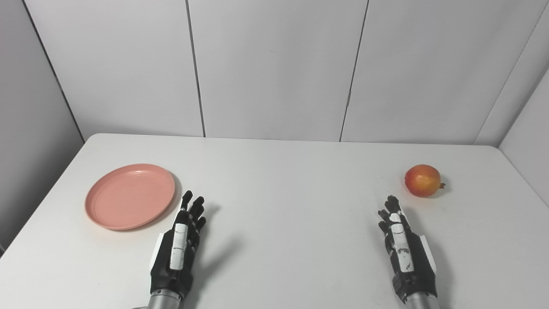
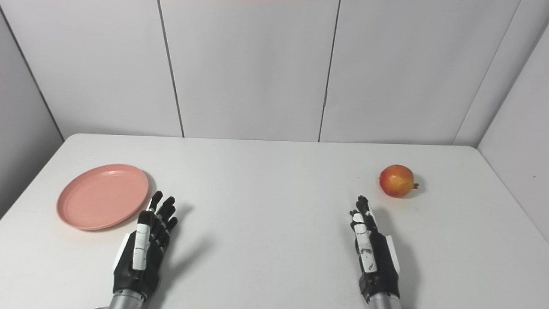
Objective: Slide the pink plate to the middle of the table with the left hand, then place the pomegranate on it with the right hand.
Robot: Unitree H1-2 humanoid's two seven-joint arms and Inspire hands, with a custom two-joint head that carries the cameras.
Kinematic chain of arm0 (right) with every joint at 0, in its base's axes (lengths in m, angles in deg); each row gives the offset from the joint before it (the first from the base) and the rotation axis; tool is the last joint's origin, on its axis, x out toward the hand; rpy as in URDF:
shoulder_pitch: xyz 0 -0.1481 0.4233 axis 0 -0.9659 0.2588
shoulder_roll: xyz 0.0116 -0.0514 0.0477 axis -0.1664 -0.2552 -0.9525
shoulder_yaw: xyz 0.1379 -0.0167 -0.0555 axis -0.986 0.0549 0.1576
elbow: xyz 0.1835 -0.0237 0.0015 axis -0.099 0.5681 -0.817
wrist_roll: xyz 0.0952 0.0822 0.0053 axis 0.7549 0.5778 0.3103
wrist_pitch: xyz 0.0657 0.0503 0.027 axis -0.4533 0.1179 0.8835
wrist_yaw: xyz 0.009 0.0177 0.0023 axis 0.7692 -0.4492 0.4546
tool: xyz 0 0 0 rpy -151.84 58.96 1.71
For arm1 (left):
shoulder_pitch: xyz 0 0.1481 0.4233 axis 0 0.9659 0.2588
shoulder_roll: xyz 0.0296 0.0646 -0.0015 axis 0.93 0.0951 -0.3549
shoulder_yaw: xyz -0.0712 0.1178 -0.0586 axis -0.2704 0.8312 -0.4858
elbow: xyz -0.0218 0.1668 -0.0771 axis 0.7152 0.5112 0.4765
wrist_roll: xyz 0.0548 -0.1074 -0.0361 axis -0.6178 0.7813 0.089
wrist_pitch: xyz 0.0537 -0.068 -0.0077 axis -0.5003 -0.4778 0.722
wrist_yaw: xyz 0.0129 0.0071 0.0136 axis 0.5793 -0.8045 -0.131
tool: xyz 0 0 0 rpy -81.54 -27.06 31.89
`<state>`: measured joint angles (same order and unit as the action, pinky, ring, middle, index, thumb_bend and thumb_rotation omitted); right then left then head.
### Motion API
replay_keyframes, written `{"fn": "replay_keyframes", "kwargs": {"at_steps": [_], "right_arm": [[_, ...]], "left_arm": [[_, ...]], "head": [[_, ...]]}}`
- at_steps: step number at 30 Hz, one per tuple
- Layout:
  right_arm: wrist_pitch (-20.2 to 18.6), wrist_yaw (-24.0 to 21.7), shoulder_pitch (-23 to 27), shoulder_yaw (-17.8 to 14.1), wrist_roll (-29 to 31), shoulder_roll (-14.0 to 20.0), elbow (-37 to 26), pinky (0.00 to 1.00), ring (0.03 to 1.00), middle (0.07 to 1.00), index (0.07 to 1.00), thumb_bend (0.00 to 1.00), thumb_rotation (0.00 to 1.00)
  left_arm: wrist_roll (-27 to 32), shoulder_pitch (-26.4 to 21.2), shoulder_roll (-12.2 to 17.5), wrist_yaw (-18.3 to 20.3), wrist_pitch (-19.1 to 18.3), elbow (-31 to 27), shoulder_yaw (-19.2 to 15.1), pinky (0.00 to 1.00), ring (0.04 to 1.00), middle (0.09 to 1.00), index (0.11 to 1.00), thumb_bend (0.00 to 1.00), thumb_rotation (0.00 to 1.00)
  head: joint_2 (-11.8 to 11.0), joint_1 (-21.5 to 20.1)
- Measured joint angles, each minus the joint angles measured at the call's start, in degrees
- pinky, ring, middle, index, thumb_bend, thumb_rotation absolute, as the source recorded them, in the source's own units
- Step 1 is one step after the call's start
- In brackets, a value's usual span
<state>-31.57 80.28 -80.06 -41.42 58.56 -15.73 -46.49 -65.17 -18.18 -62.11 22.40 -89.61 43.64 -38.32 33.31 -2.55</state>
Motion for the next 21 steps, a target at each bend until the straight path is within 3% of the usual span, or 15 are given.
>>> {"fn": "replay_keyframes", "kwargs": {"at_steps": [10,17,21], "right_arm": [[0.1,-0.2,0.0,0.1,0.0,0.2,0.0,1.0,0.968,0.983,0.964,0.79,0.88],[1.1,-1.7,0.3,0.2,1.0,1.1,1.1,1.0,0.97,0.976,0.955,0.8,0.87],[1.8,-2.5,1.0,0.2,1.3,1.5,2.2,1.0,0.972,0.976,0.952,0.81,0.87]], "left_arm": [[-0.4,0.0,0.0,-0.2,0.1,0.0,0.0,1.0,1.0,0.983,1.0,0.86,0.9],[-8.2,0.2,0.1,-1.6,2.8,0.4,1.6,1.0,1.0,1.0,1.0,0.88,0.91],[-14.0,0.3,0.2,-2.4,7.0,0.9,2.7,1.0,1.0,1.0,1.0,0.89,0.91]], "head": [[0.1,0.0],[0.1,0.0],[0.1,0.0]]}}
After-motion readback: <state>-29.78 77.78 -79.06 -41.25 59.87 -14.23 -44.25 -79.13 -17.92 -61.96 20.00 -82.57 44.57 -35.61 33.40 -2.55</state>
